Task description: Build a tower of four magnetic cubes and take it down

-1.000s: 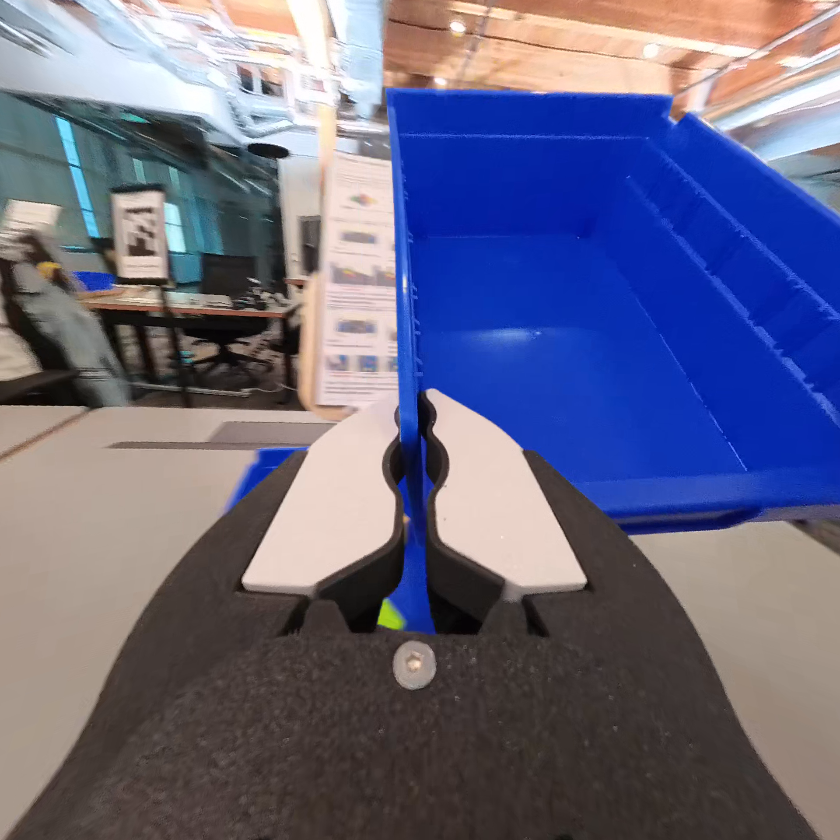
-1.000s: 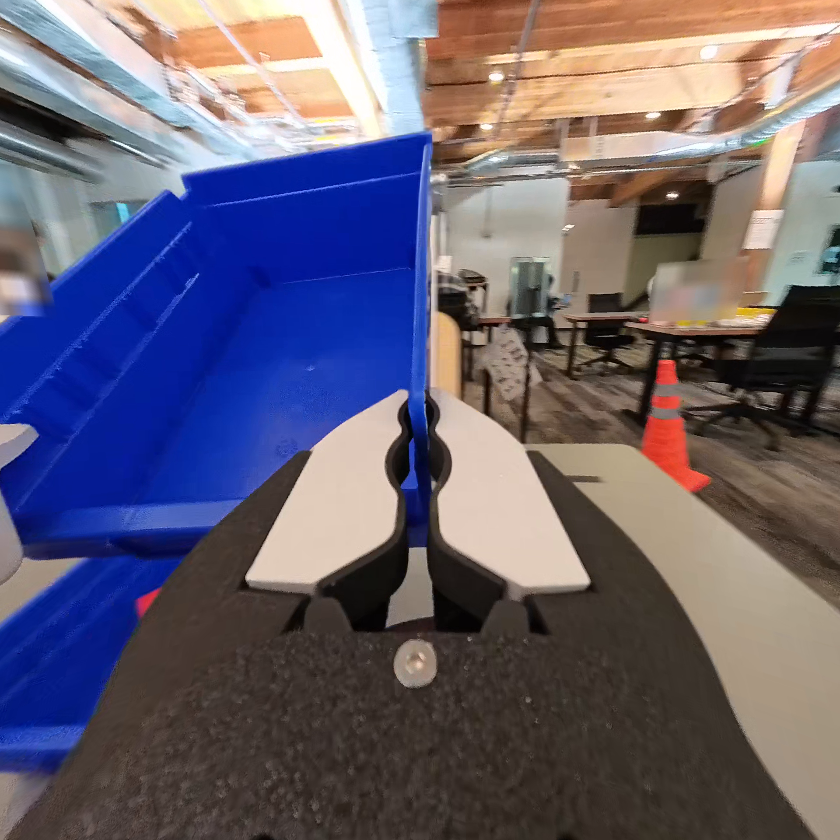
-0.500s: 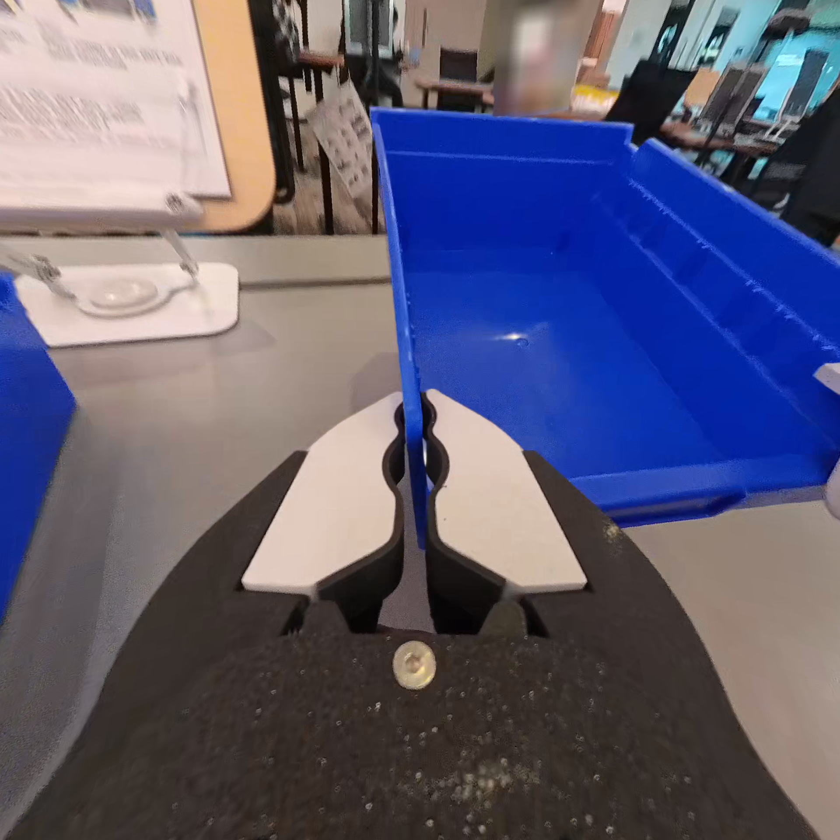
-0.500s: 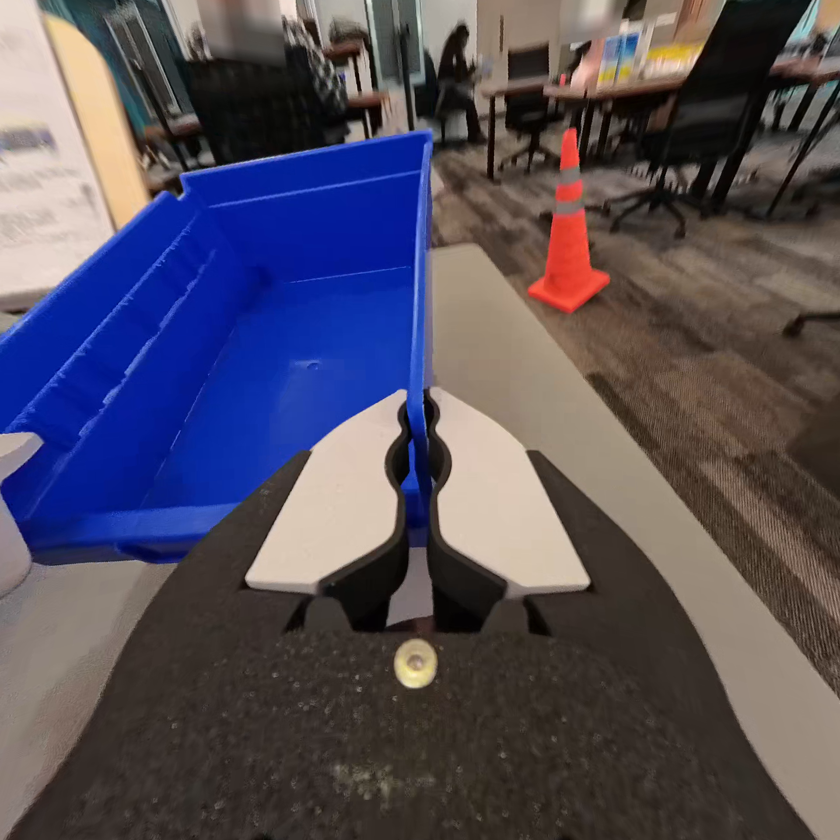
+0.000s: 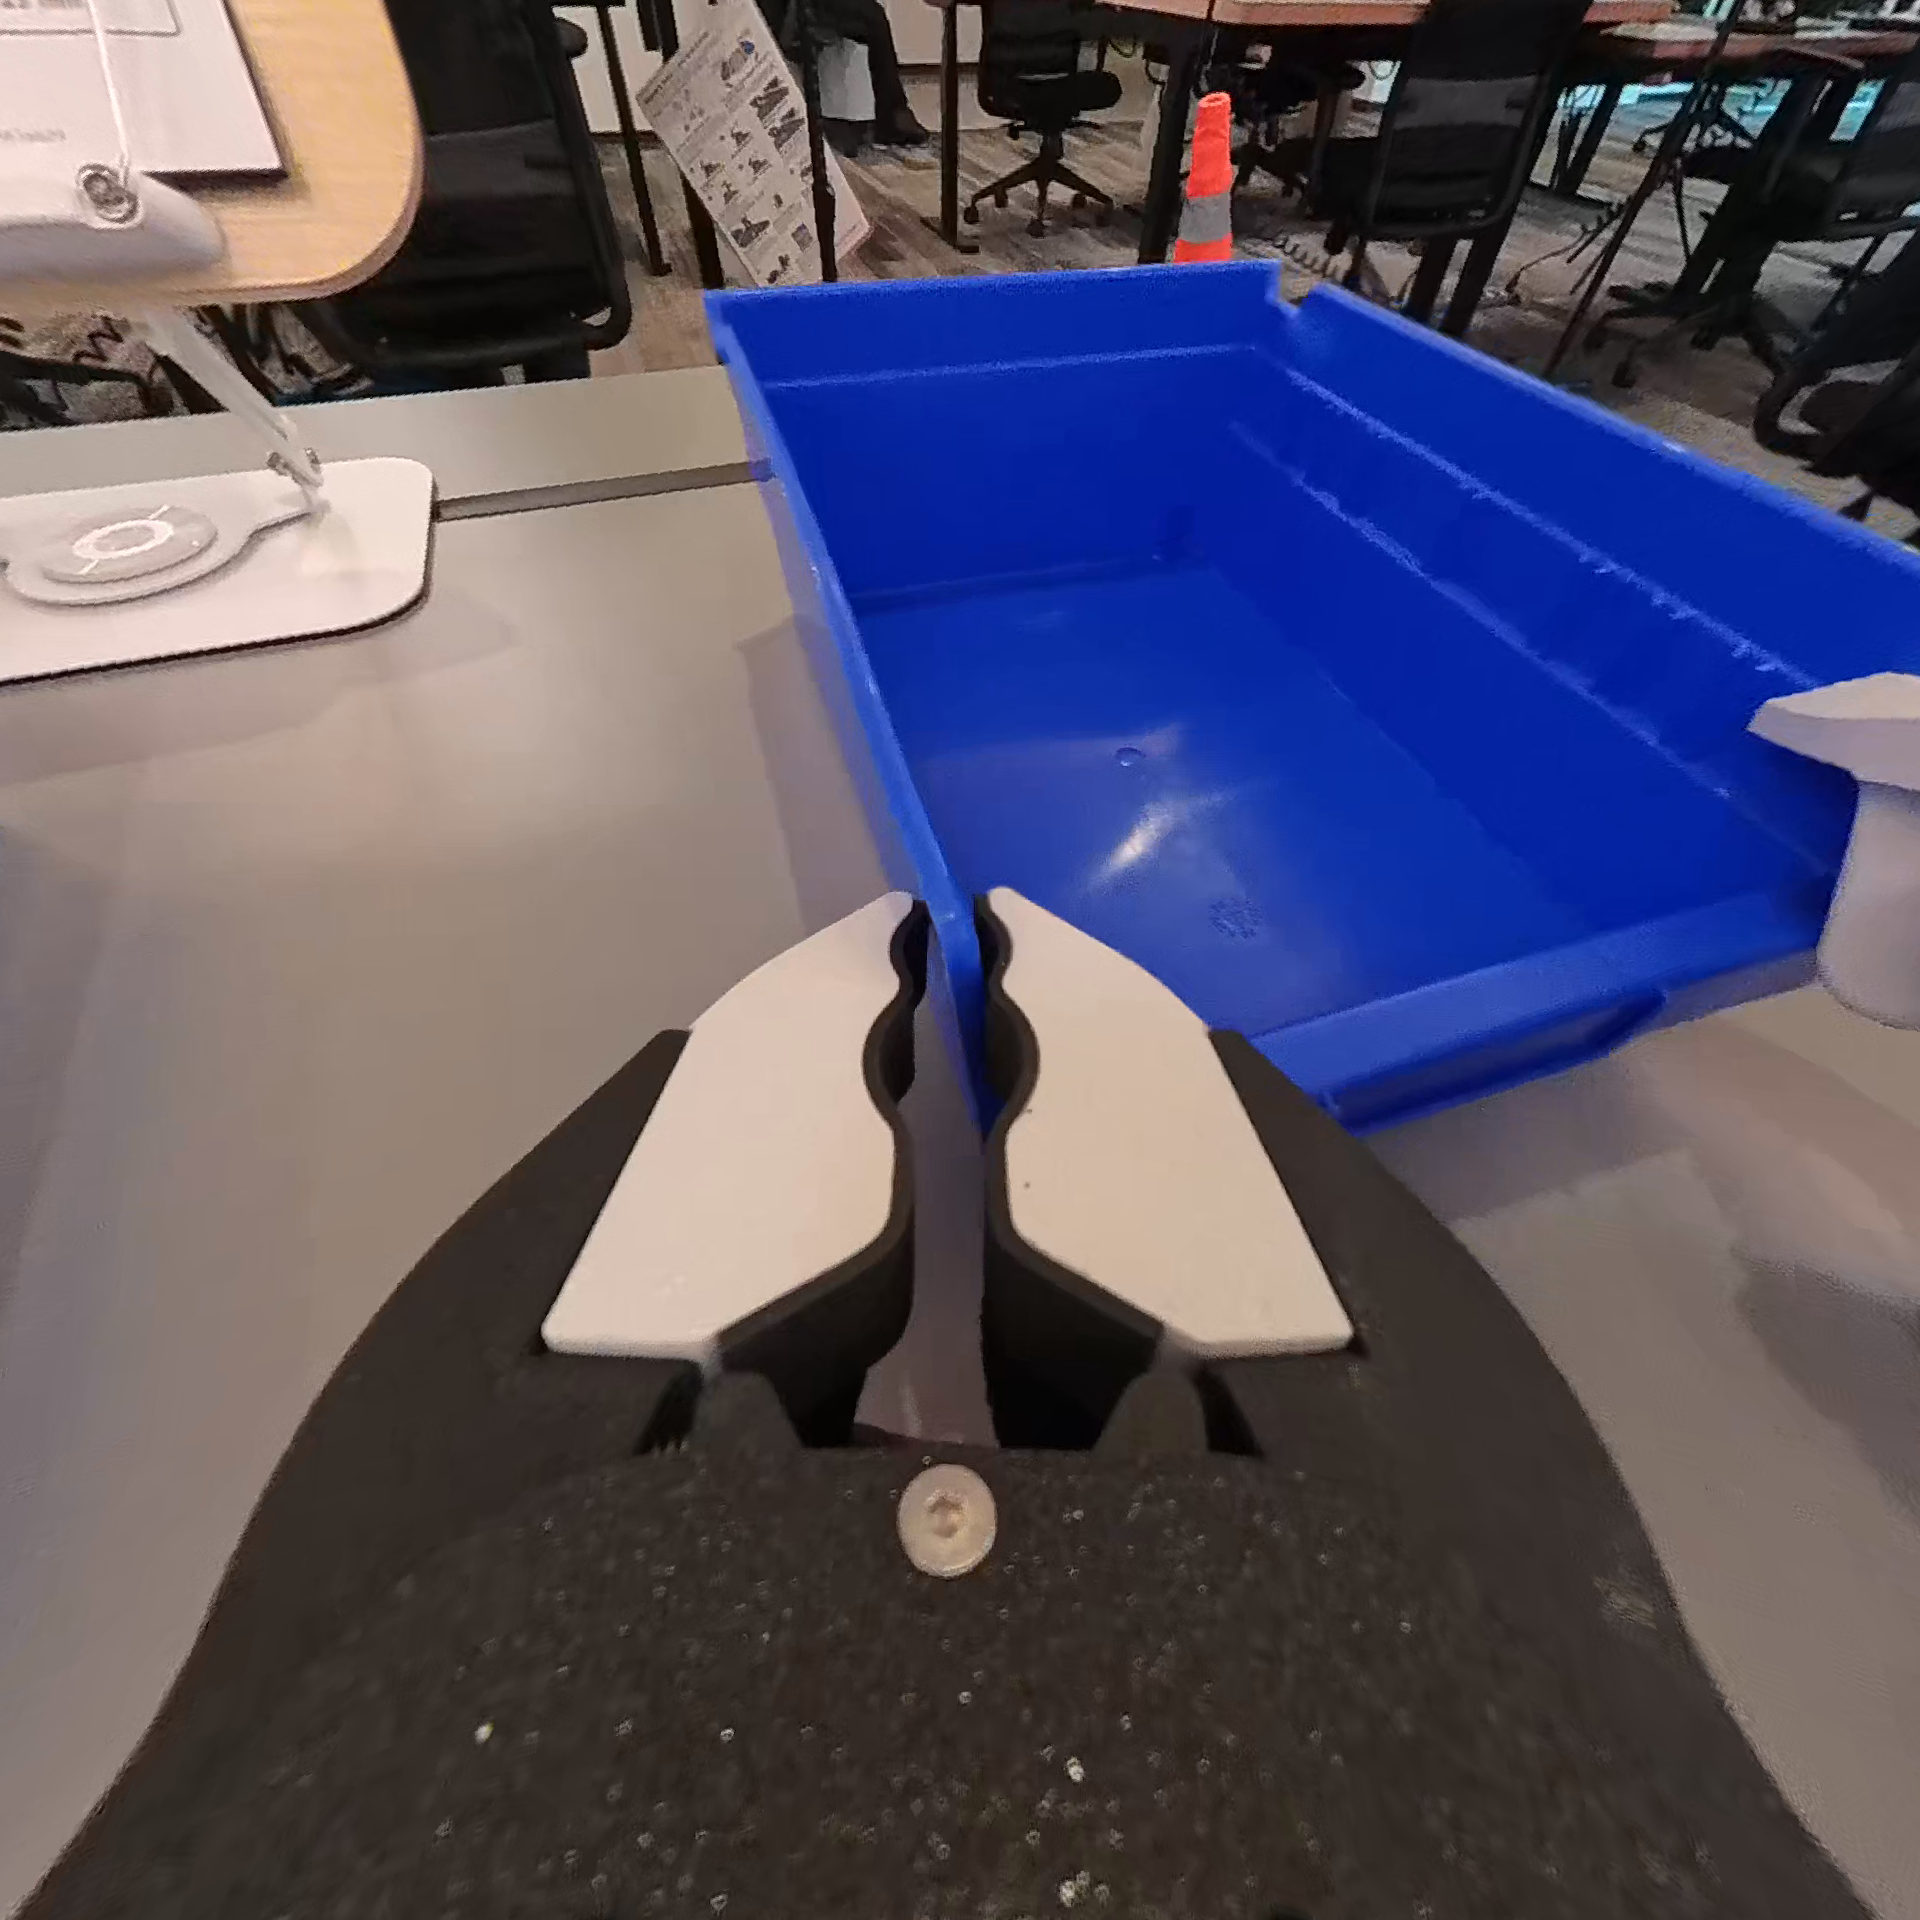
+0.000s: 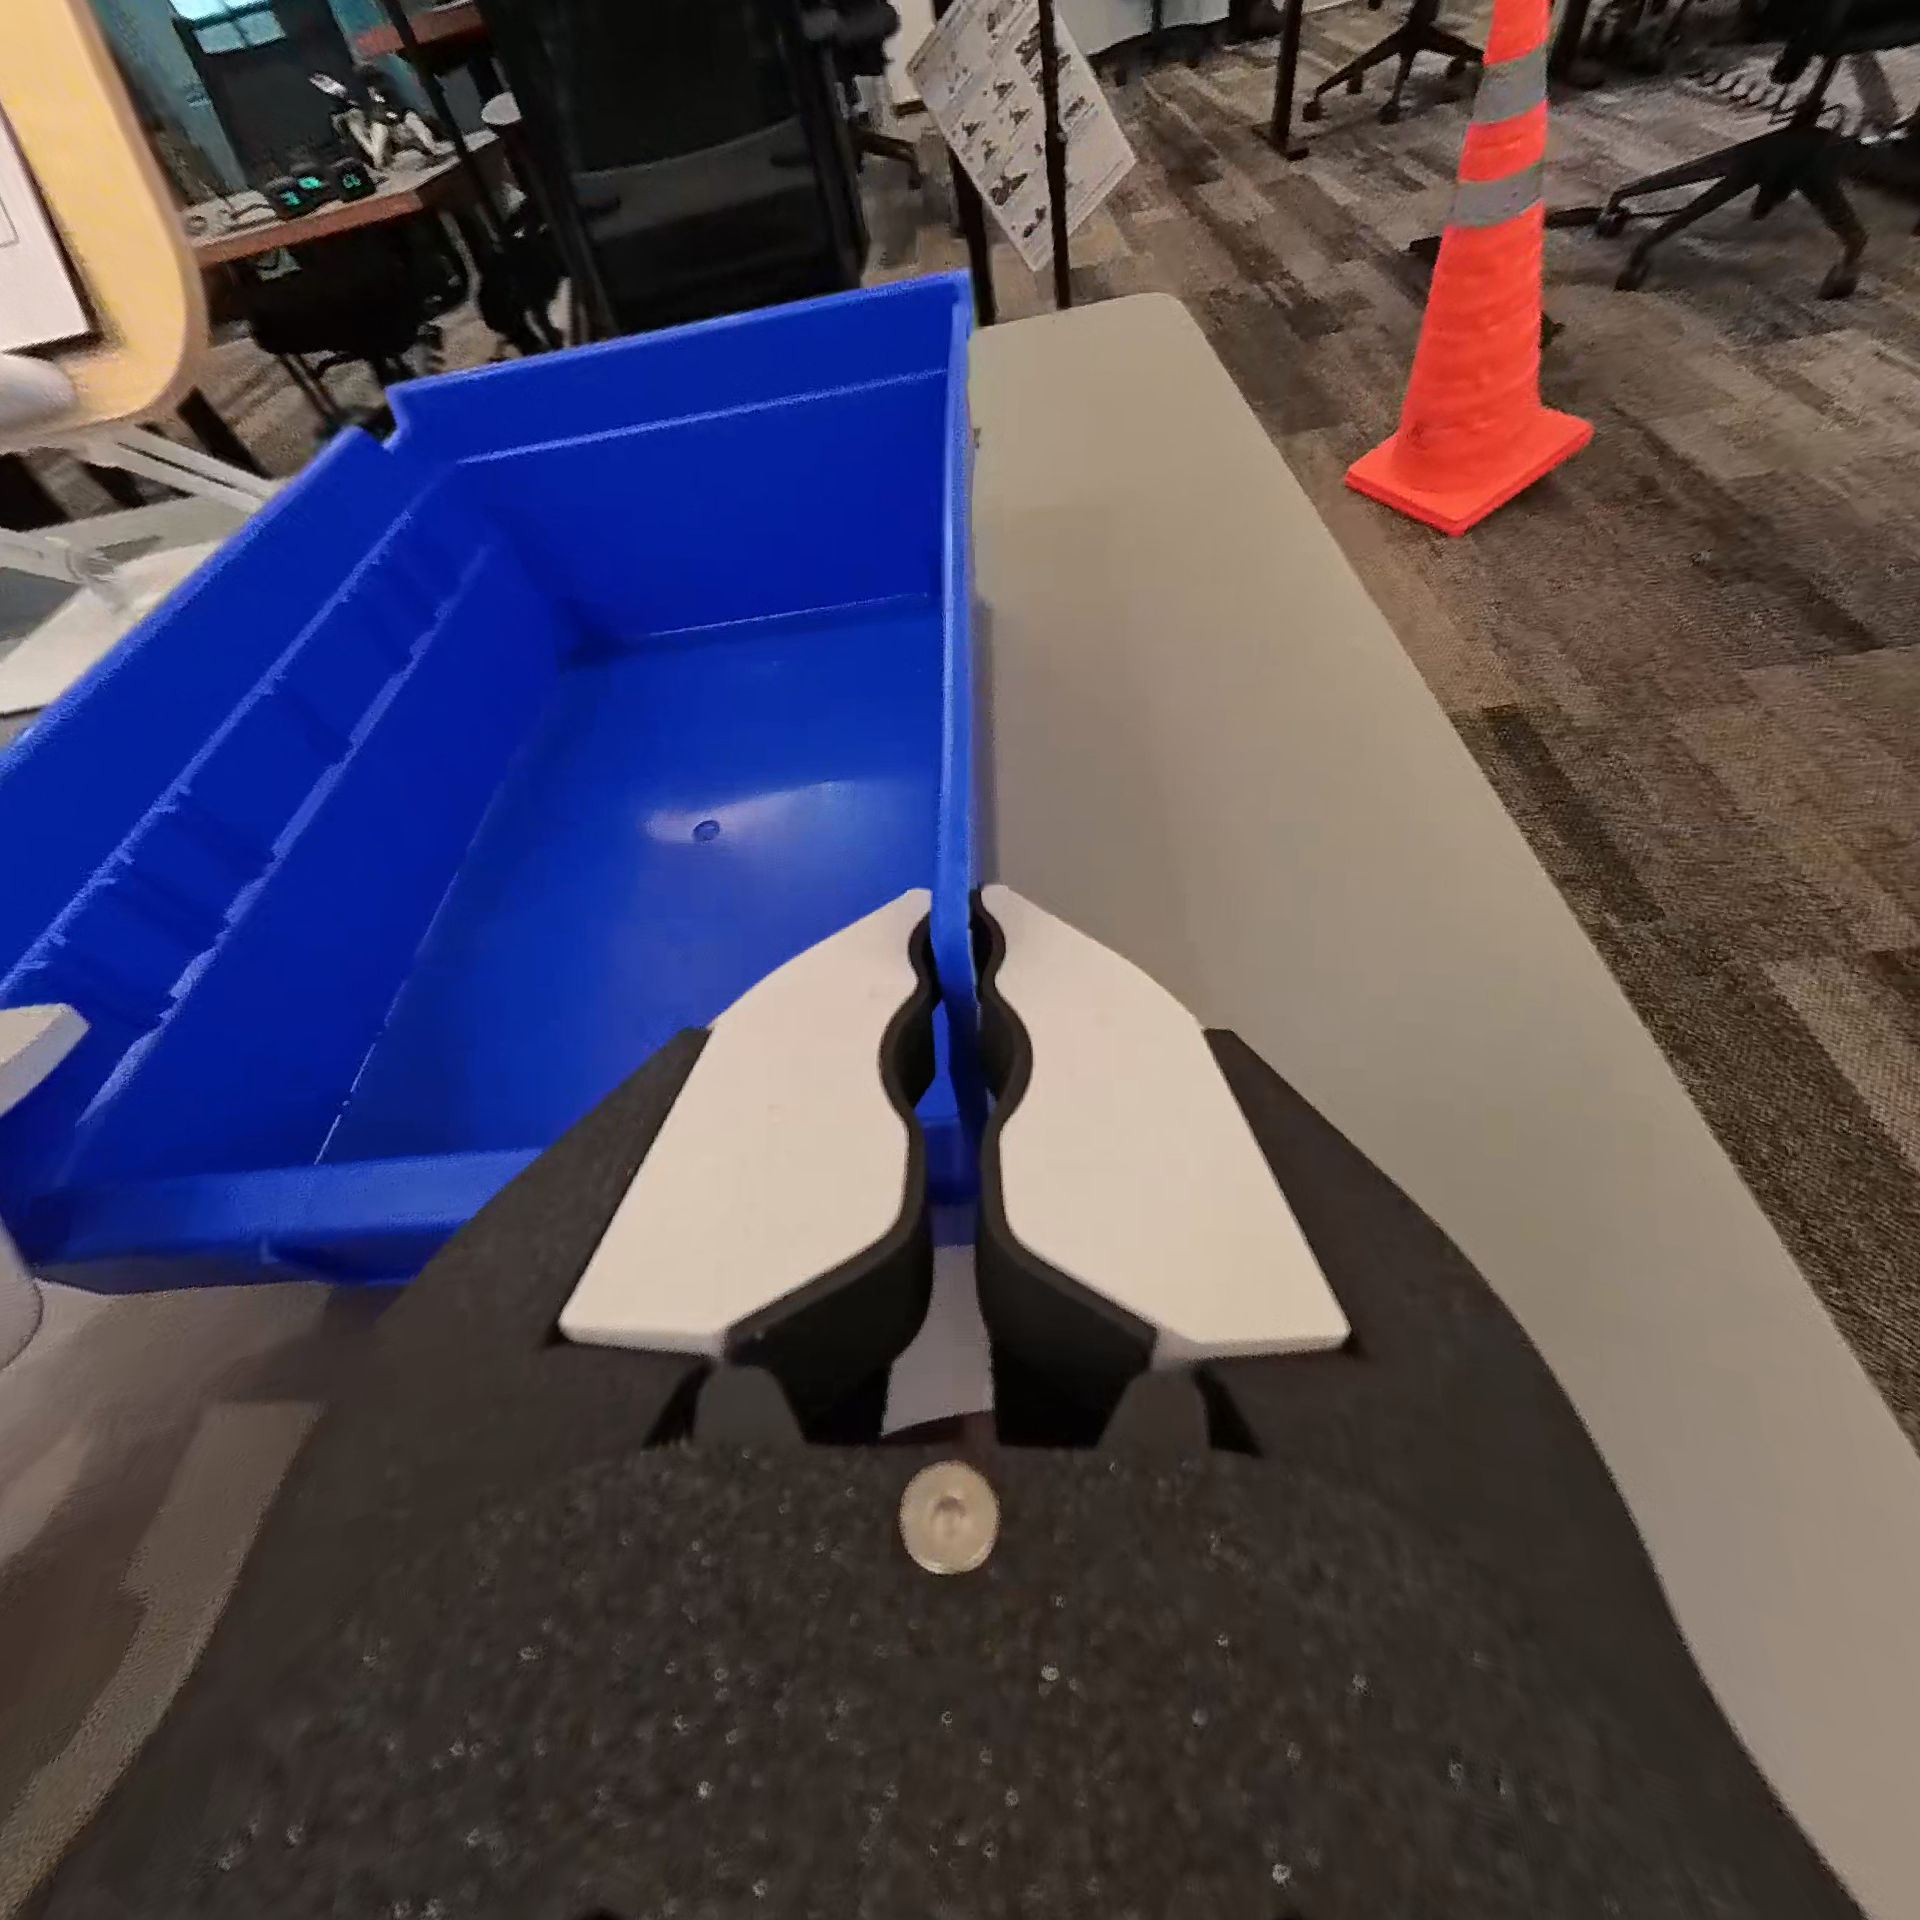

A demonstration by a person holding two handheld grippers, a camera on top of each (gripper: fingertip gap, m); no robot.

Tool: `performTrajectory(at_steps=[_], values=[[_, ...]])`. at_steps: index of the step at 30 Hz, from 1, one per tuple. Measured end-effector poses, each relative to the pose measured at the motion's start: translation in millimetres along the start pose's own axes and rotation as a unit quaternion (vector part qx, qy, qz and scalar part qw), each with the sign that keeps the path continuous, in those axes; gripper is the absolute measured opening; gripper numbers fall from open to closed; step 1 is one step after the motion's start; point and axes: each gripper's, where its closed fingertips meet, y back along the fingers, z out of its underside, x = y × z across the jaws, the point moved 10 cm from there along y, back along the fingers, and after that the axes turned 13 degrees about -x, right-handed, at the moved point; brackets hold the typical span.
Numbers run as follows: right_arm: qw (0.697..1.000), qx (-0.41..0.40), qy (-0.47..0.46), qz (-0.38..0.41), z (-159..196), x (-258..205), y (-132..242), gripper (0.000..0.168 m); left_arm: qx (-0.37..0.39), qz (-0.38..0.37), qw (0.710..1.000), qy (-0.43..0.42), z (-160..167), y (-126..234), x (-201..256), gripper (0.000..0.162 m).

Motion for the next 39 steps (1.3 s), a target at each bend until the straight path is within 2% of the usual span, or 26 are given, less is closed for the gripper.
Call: performTrajectory(at_steps=[3,6,8,9,11,15,19,22,24,26,28,31,36,39], values=[[1.000,0.008,-0.002,-0.017,1.2,5.1,-2.6,0.003,-0.007,0.017,1.000,-0.019,1.4,1.9,-0.2,0.012],[1.000,0.009,-0.001,0.000,1.3,3.2,-2.1,0.007,-0.019,0.019,0.999,-0.031,4.9,6.9,-7.6,0.042],[1.000,-0.001,0.011,0.024,1.2,2.5,0.2,0.032,-0.019,0.025,0.999,-0.042,4.9,16.8,-17.2,0.053],[0.999,-0.004,0.017,0.037,0.6,2.6,4.3,0.037,-0.019,0.033,0.998,-0.046,3.8,23.7,-23.0,0.057],[0.998,0.012,0.019,0.052,-3.6,2.4,19.8,0.042,-0.014,0.063,0.997,-0.047,-0.2,44.7,-38.1,0.055],[0.996,0.089,-0.013,0.017,-27.9,-9.9,68.5,0.043,0.001,0.123,0.991,-0.059,-11.5,106.0,-86.8,0.060],[0.982,0.178,-0.006,-0.065,-59.6,-69.0,115.4,0.042,0.031,0.096,0.994,-0.032,-12.9,173.7,-180.6,0.059],[0.977,0.173,0.061,-0.111,-67.6,-144.1,121.5,0.043,0.053,0.019,0.998,0.010,0.8,214.9,-263.3,0.059],[0.972,0.150,0.103,-0.151,-58.5,-202.5,111.3,0.042,0.055,-0.051,0.997,0.033,19.3,228.7,-312.2,0.059],[0.964,0.105,0.123,-0.213,-34.1,-261.9,90.6,0.041,0.035,-0.081,0.994,0.069,43.5,228.2,-347.3,0.060],[0.955,0.040,0.141,-0.257,0.9,-315.6,66.0,0.041,0.012,-0.064,0.992,0.112,66.7,218.6,-364.9,0.060],[0.957,-0.014,0.182,-0.225,44.4,-365.6,37.4,0.043,-0.008,-0.041,0.990,0.132,84.6,202.4,-368.8,0.058],[0.975,-0.049,0.129,-0.171,74.6,-387.4,14.1,0.042,-0.031,-0.068,0.993,0.087,83.6,170.0,-359.6,0.050],[0.983,-0.024,0.090,-0.160,81.1,-388.0,5.0,0.024,-0.034,-0.064,0.992,0.104,83.6,155.1,-353.7,0.043]])
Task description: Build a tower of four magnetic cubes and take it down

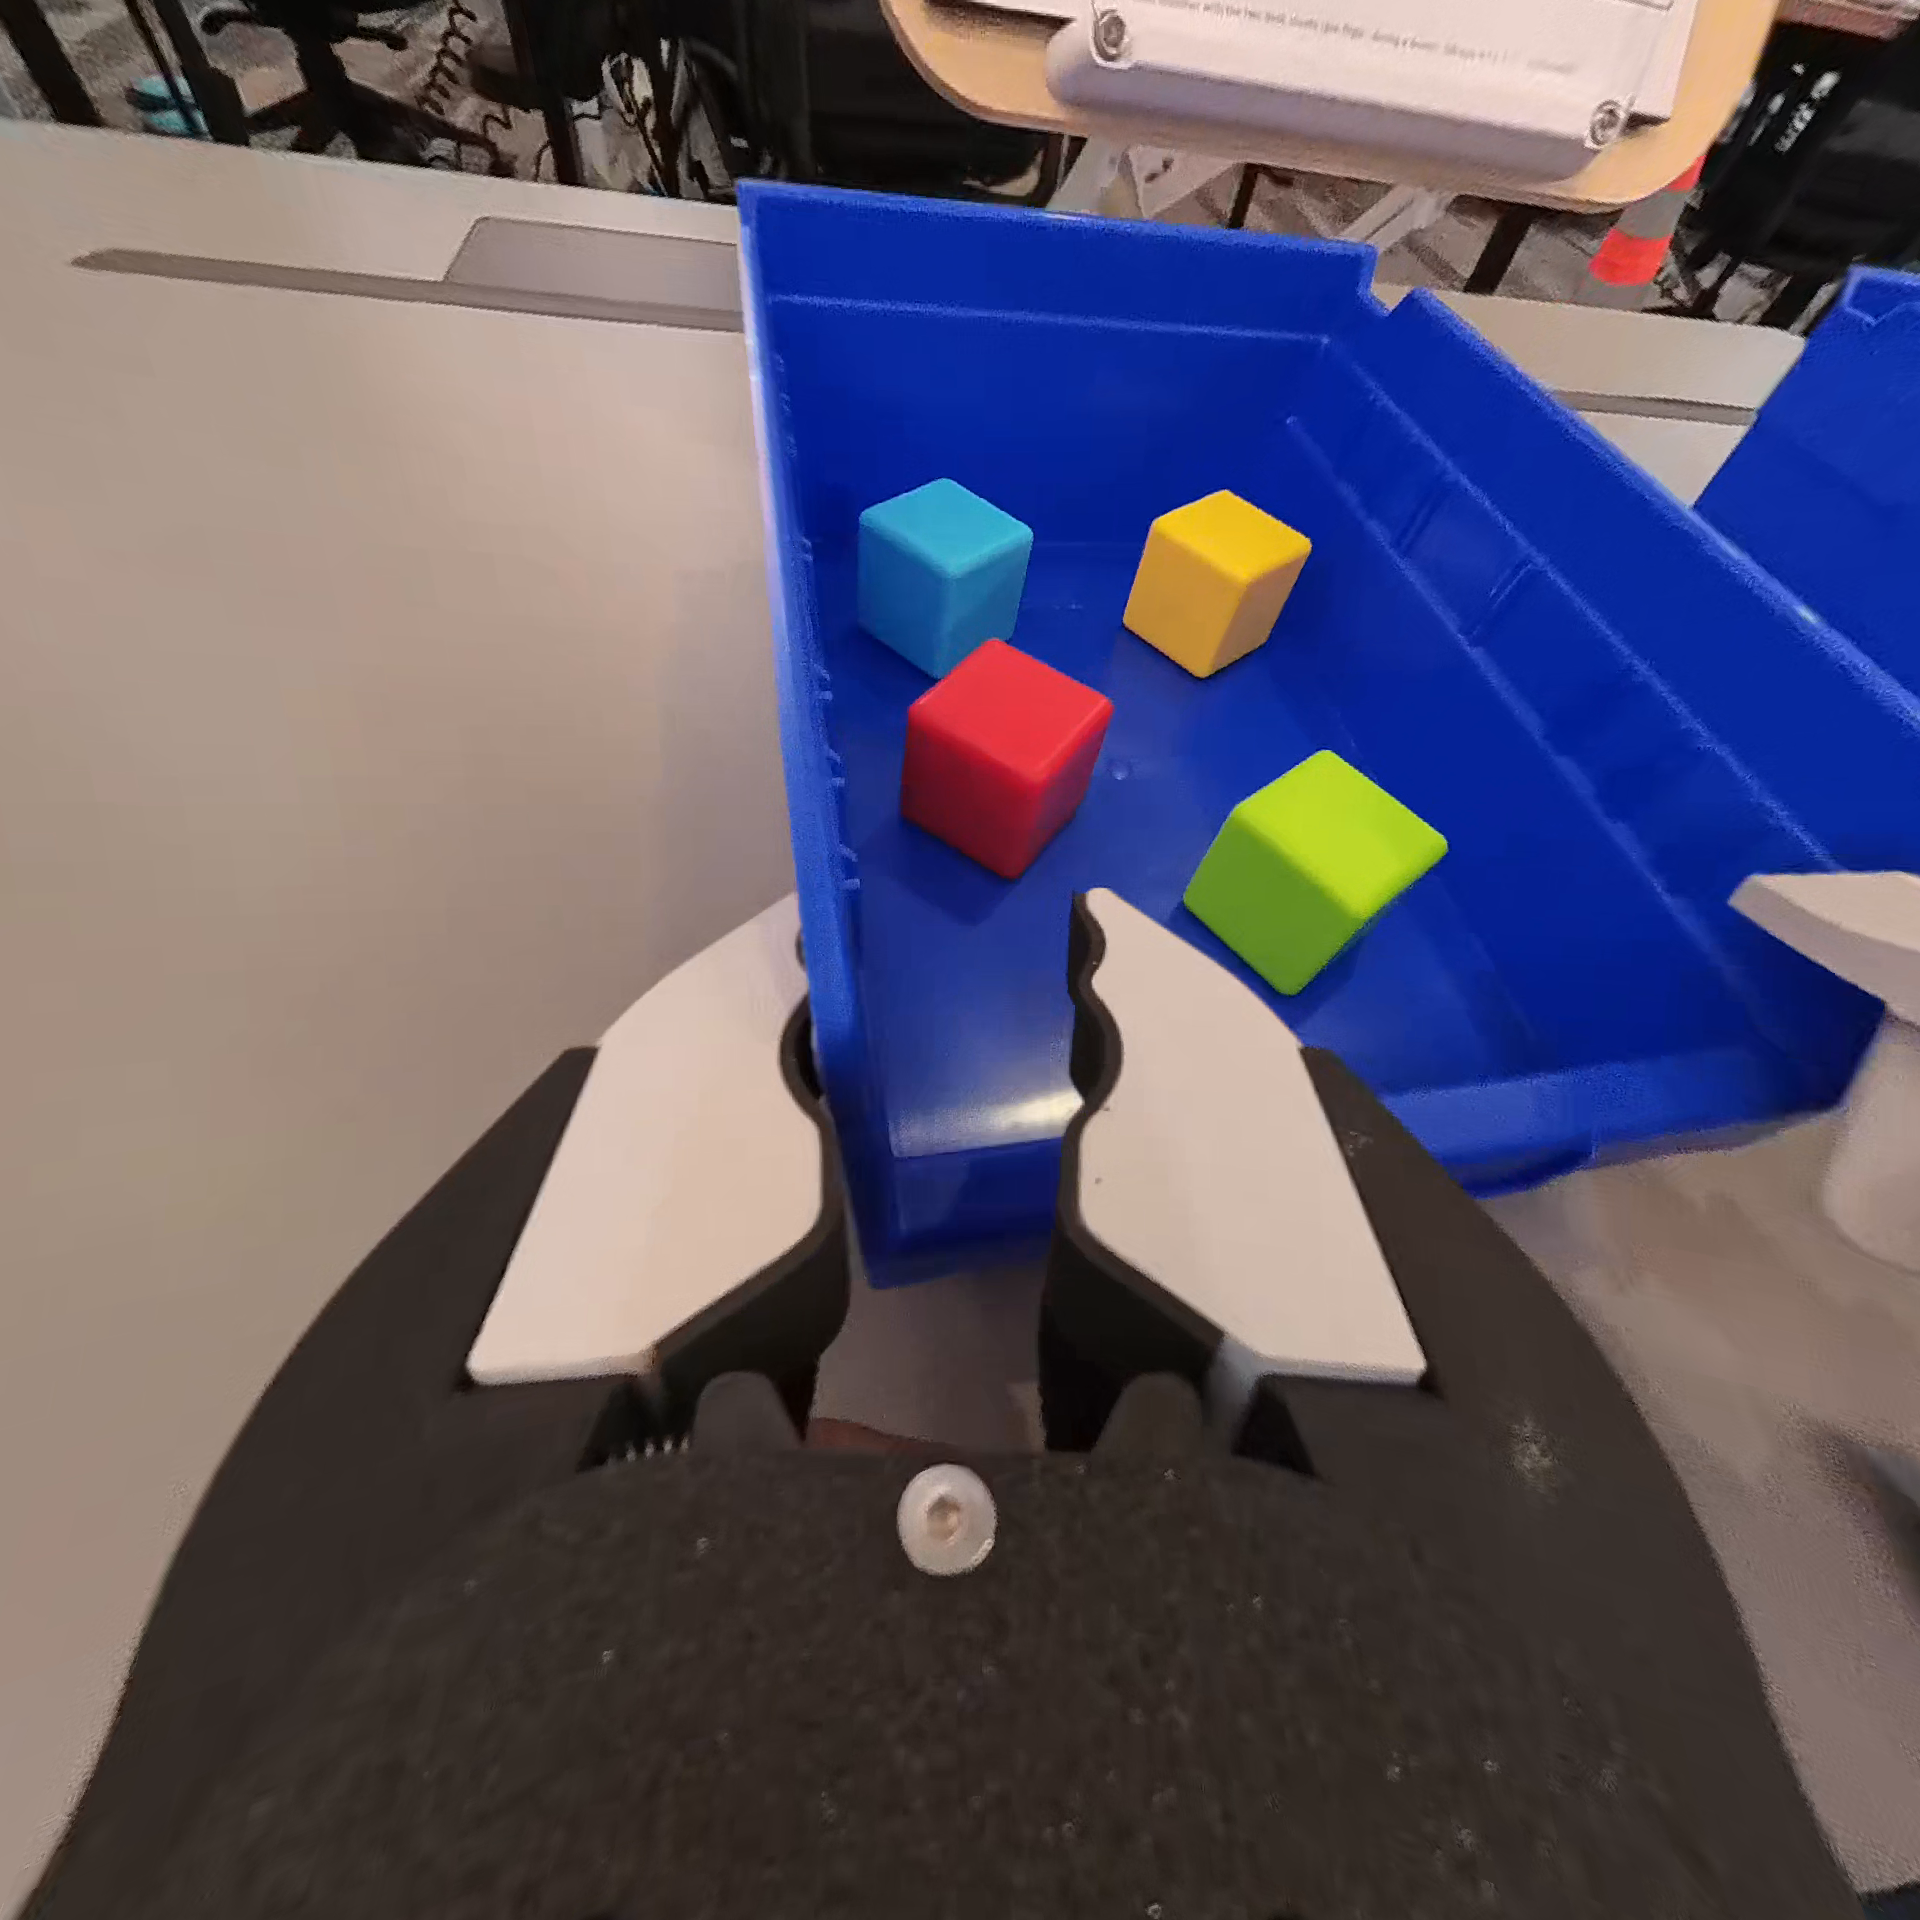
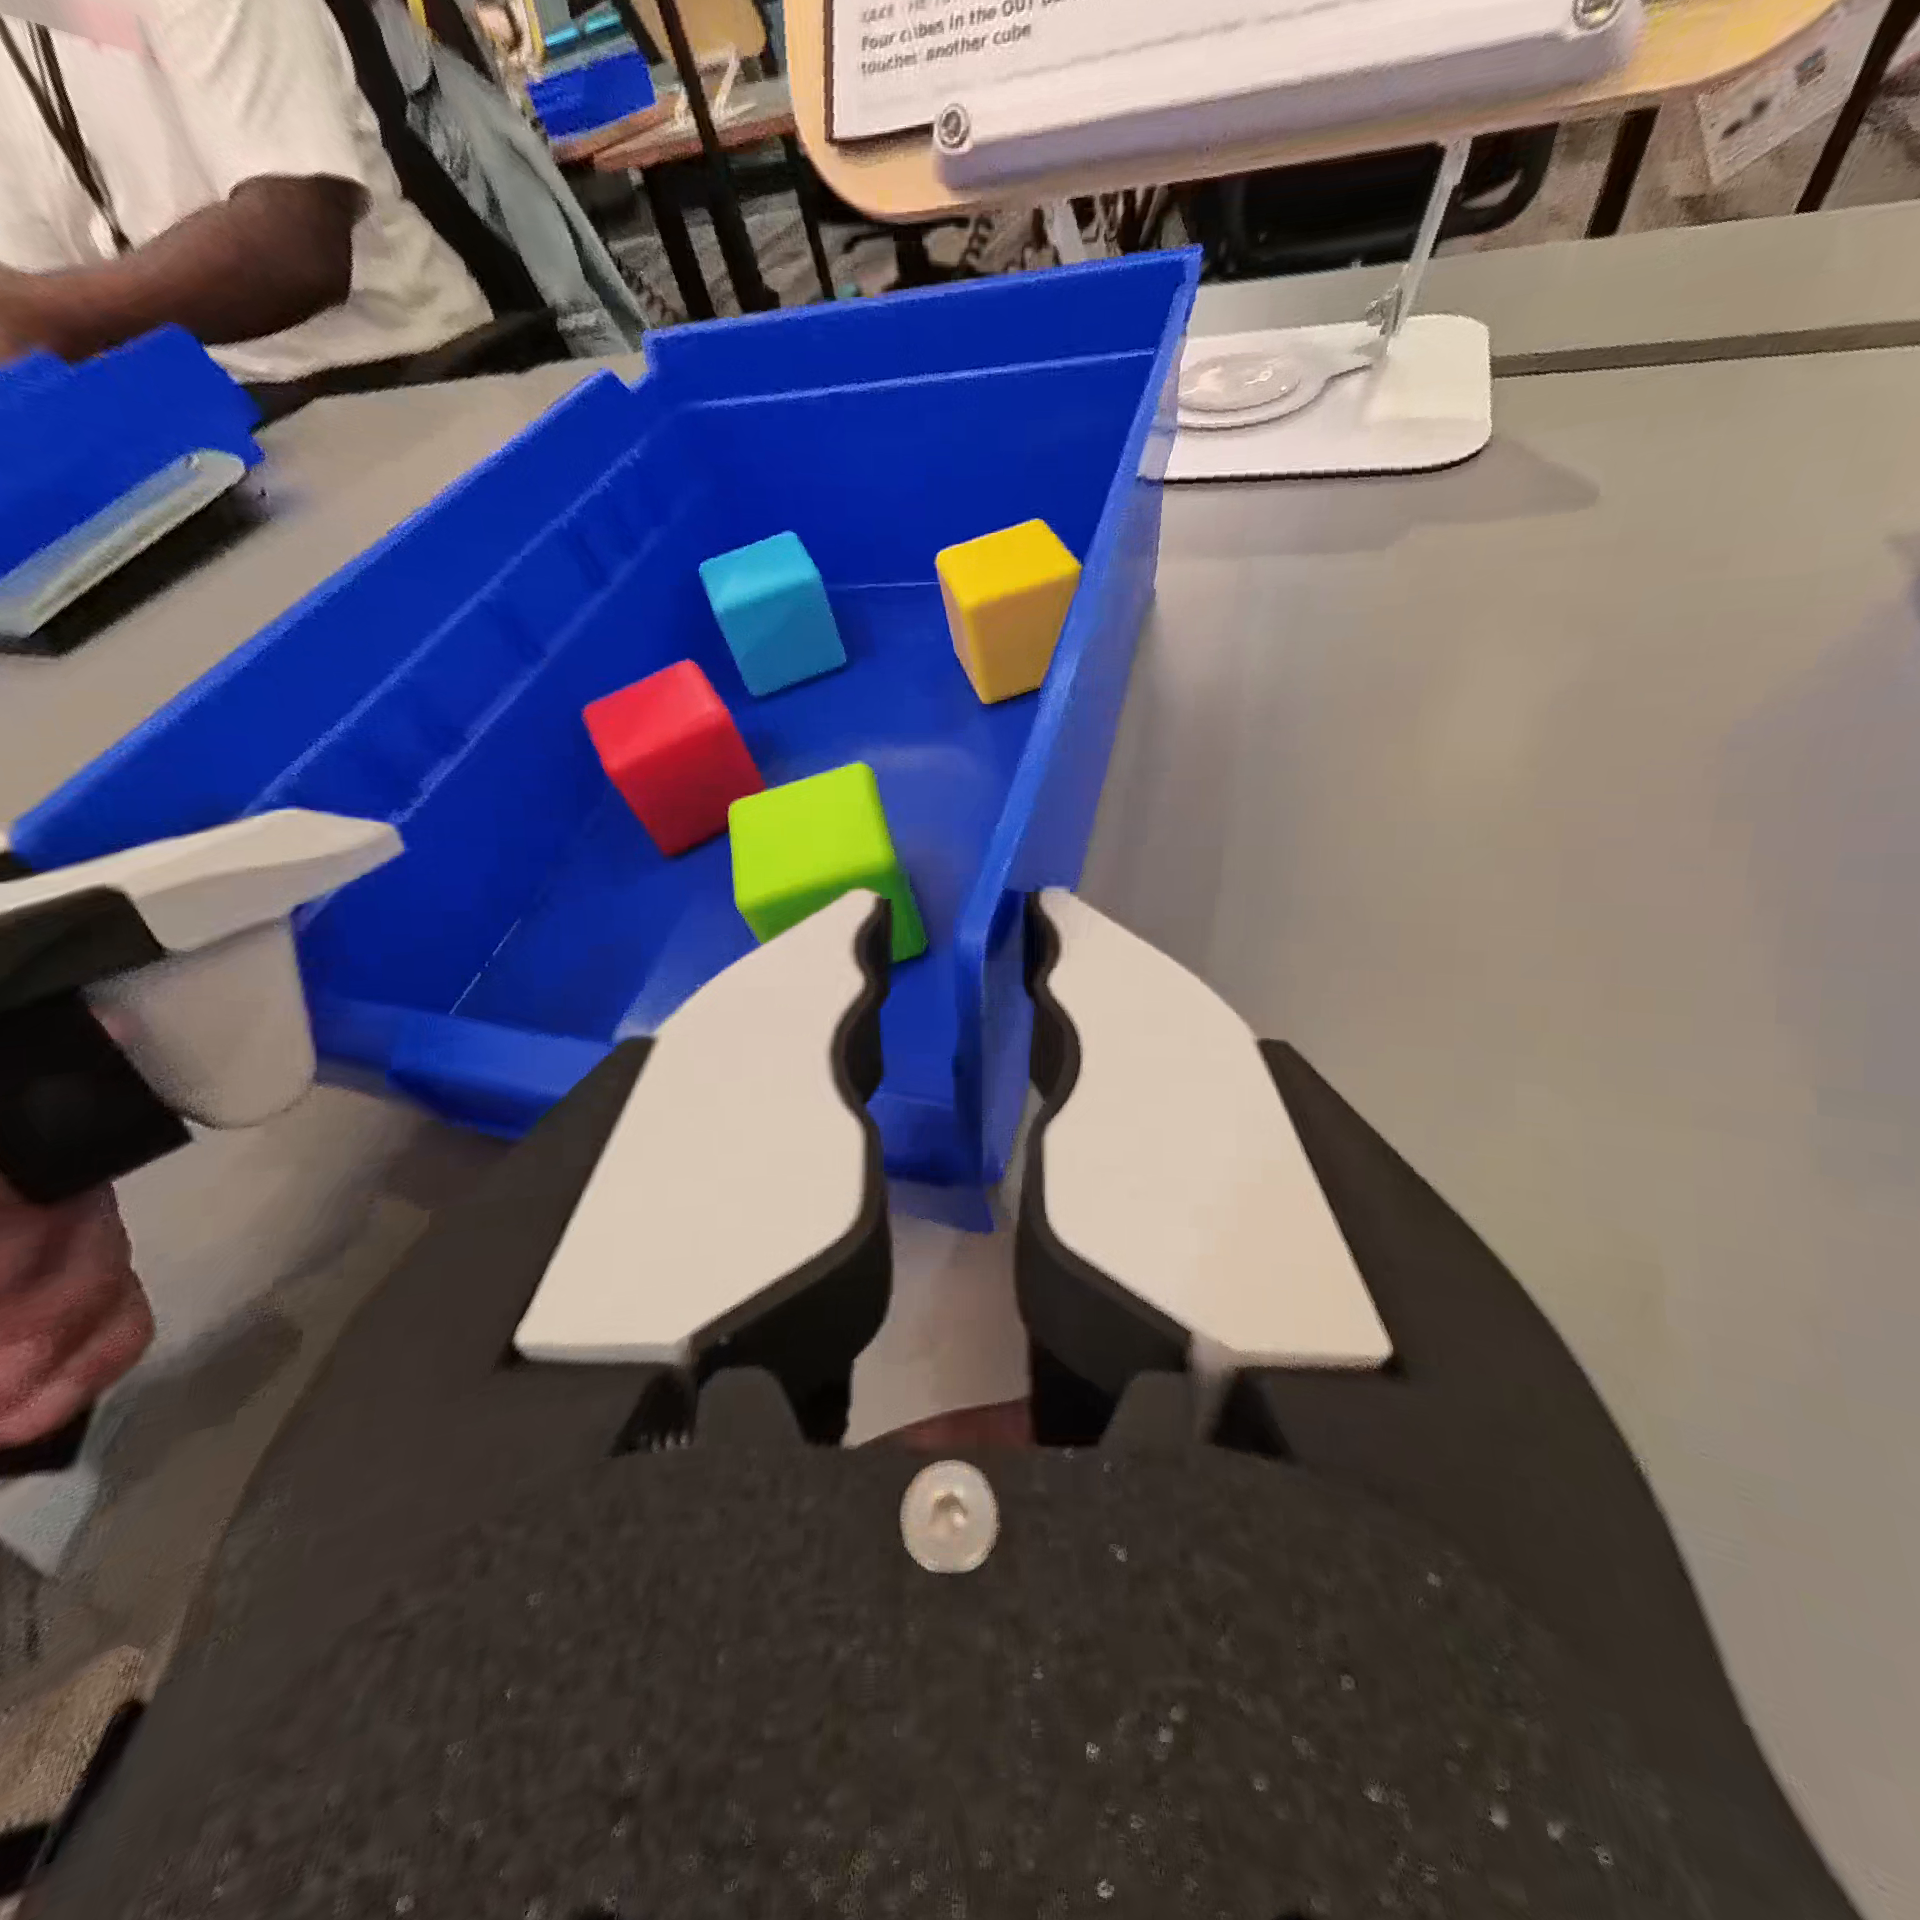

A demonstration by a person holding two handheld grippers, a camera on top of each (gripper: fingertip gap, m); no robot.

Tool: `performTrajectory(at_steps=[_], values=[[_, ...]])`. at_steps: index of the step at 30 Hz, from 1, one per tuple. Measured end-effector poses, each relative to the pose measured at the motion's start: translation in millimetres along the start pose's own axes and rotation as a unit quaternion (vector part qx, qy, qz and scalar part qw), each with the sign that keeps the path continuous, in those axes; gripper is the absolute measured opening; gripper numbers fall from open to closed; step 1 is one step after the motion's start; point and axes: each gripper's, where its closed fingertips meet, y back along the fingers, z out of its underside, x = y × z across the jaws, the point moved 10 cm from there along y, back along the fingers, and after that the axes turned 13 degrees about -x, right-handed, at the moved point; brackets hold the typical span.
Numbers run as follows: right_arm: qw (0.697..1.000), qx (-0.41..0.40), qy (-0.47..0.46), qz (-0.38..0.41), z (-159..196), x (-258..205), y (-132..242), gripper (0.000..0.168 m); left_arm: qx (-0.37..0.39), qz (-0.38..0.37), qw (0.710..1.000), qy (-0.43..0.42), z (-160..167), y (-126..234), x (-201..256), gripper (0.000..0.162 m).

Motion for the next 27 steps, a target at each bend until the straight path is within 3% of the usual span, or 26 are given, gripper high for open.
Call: performTrajectory(at_steps=[3,5,13,20,27], values=[[0.998,0.025,-0.016,0.056,2.9,1.2,-6.3,0.005,0.003,-0.010,1.000,0.024,-0.3,-2.5,1.1,0.029],[0.996,0.038,-0.032,0.074,1.6,1.6,-6.6,0.003,0.013,-0.015,0.999,0.039,-1.5,1.6,-3.9,0.004],[0.992,0.076,-0.057,0.078,-8.8,-50.8,-13.6,0.004,0.025,-0.052,0.997,0.043,-15.1,17.7,-42.2,0.003],[0.992,0.104,-0.044,0.048,-33.6,-144.6,-46.6,0.005,0.051,-0.083,0.995,0.032,-42.3,40.4,-137.6,0.004],[0.996,0.065,-0.036,0.055,-31.8,-204.0,-87.7,0.006,0.031,-0.073,0.995,0.055,-32.1,29.7,-213.3,0.004]])
